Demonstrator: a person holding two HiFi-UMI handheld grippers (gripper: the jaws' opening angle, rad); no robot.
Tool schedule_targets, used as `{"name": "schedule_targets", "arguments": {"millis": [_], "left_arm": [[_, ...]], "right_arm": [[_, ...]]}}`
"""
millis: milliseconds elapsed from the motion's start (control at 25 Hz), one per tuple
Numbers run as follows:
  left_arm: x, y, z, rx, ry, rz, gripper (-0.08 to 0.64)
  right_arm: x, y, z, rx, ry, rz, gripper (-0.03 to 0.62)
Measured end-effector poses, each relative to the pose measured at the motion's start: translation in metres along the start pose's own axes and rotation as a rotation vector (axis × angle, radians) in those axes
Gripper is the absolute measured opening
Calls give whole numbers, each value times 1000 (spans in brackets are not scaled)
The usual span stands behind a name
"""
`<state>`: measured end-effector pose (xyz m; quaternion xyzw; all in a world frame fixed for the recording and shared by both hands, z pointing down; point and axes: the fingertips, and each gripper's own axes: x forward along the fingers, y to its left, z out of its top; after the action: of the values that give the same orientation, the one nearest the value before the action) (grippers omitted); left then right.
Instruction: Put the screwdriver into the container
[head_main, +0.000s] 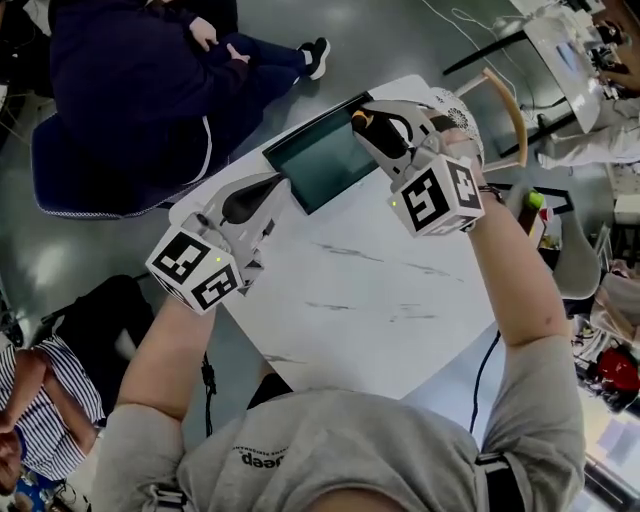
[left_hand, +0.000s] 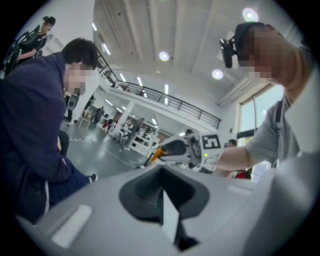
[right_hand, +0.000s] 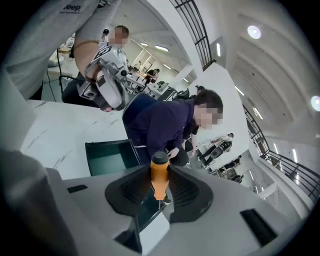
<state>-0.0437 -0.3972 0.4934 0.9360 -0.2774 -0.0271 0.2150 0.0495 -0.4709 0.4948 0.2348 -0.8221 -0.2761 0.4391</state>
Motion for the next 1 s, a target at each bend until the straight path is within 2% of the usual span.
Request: {"name": "schedule_targets", "arguments": {"millis": [280, 440, 640, 800, 1000], "left_arm": [[4, 17, -13, -18, -7, -14, 3], [4, 22, -19, -2, -10, -17, 3], [4, 27, -27, 15, -2, -6, 3], [2, 29, -31, -20, -15, -14, 3], [1, 32, -31, -32, -30, -15, 3]], "right_arm": [[54, 40, -16, -188, 63, 120, 110], [72, 56, -21, -270, 104, 173, 110], [88, 74, -21, -326, 133, 234, 110], [99, 88, -21, -373, 154, 263, 110], [112, 105, -20, -384, 169, 320, 110]]}}
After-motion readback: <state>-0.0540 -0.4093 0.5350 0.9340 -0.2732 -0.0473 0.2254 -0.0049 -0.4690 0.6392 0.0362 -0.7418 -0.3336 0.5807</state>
